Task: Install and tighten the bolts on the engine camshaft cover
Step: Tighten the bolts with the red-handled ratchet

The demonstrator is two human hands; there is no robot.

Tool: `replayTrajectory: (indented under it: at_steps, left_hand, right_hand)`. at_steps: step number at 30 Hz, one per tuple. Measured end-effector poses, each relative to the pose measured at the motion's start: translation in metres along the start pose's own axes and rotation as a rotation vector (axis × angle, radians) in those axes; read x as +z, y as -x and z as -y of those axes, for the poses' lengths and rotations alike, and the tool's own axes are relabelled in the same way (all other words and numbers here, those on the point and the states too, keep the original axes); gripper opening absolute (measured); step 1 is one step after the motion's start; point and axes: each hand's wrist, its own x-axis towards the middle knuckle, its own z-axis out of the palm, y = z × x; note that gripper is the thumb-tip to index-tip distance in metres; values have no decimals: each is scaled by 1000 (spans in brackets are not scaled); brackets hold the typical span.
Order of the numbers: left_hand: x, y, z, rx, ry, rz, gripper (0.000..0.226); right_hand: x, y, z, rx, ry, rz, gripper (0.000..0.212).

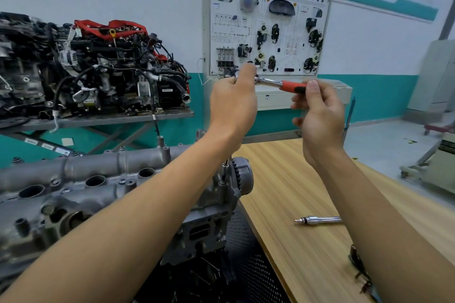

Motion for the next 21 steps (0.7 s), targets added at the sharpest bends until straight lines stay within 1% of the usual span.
replayTrajectory:
  at_steps: [2, 4, 6, 8, 9, 12, 16, 19, 21]
  left_hand:
    - [-1, -8, -1, -74, 18, -1, 41]
    - [1, -12, -1, -94, 10, 5, 39]
    - [4, -11, -1, -83, -5, 2, 37]
    - [3, -9, -2, -91, 4, -6, 35]
    - [0, -9, -2, -100, 16, -5, 34]
    - [-7, -10, -5, -112, 44, 2, 33]
    - [-8, -9, -6, -114, 53, -17, 42]
    - [-8, -8, -7, -126, 69, 6, 41]
    - [-9, -6, -6, -114, 91, 6, 39]
  right_hand:
    - [-4, 13, 10, -129, -50, -24, 11]
    - [-5, 28, 23, -257, -115, -50, 15]
    - [-1, 44, 35, -316, -186, -78, 22]
    - [9, 59, 44, -344, -241, -76, 24]
    - [15, 67, 47, -353, -253, -71, 21]
    - [29, 85, 55, -410, -249, -62, 20]
    - [31, 90, 60, -433, -227, -8, 19]
    - [20, 84, 64, -464, -130, 73, 19]
    - [9, 75, 63, -465, -78, 95, 14]
